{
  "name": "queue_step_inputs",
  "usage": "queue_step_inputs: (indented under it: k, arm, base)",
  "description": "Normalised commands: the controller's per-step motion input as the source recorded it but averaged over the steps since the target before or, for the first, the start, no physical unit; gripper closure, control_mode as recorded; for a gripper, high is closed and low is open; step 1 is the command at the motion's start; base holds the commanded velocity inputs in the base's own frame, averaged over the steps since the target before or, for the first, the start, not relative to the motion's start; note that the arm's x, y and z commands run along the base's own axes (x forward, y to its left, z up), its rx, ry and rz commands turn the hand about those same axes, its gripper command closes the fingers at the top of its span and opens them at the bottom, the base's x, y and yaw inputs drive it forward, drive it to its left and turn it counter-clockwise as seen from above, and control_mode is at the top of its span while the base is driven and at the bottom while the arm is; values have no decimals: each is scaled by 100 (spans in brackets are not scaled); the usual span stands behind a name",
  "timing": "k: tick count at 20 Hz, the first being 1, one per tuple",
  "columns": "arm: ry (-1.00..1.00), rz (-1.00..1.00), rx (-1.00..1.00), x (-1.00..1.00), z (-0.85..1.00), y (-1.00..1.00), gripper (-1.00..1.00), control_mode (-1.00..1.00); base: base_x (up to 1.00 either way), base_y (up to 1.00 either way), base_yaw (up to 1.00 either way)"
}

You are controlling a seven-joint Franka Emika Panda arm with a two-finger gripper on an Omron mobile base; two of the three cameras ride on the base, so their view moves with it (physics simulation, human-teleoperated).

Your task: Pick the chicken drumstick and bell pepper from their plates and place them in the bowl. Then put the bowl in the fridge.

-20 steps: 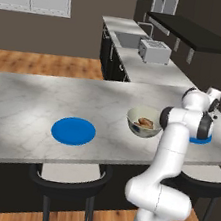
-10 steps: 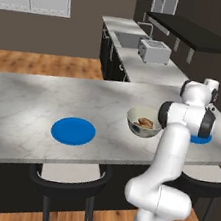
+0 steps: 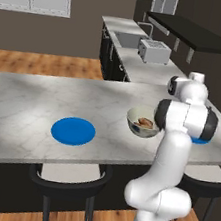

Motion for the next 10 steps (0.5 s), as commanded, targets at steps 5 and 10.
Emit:
queue_step_inputs:
  k: [5, 10]
  arm:
    - [-11, 30, 2, -14, 35, 52, 100, -100]
    - [-11, 21, 10, -7, 23, 48, 100, -100]
  base:
    - [0, 0, 0]
    - [0, 0, 0]
